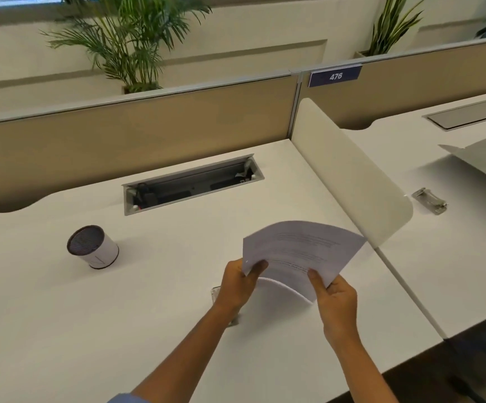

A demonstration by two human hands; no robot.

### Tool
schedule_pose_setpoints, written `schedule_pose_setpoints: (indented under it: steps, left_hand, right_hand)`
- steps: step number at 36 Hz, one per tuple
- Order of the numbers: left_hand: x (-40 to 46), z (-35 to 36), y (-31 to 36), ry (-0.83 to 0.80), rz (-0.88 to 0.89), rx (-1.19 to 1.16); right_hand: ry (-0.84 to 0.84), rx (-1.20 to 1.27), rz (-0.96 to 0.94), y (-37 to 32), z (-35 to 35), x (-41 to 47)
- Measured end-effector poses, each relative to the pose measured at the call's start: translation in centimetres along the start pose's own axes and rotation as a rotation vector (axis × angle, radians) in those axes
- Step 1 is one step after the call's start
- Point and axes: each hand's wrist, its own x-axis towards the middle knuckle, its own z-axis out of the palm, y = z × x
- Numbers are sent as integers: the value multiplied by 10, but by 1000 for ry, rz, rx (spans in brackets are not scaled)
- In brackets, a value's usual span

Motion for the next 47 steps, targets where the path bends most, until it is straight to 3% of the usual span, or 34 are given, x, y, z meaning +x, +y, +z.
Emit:
schedule_pose_setpoints:
  steps: [6,16,21,26,35,41,44,47]
  left_hand:
    - [-2,0,2,14,41,-25]
    - [3,-9,-2,20,3,-89]
    - [3,-15,6,33,-40,-275]
    - [-3,-8,5,116,-201,-456]
    - [-20,7,3,74,-253,-592]
    - [-1,-41,-2,184,-261,-722]
    - [15,-81,-1,118,-157,-641]
    - [27,-105,11,8,-85,-349]
  right_hand:
    - [29,18,-31,-8,4,0]
    - [-77,-6,80,7,-9,13]
    - [-81,210,132,3,-32,24]
    - [-137,414,175,-9,-18,12]
    - [-64,314,123,-18,24,-20]
    - [-13,138,45,-27,-3,-7]
    - [-11,79,-5,-35,-21,0]
    - [-18,26,-63,-42,-32,3]
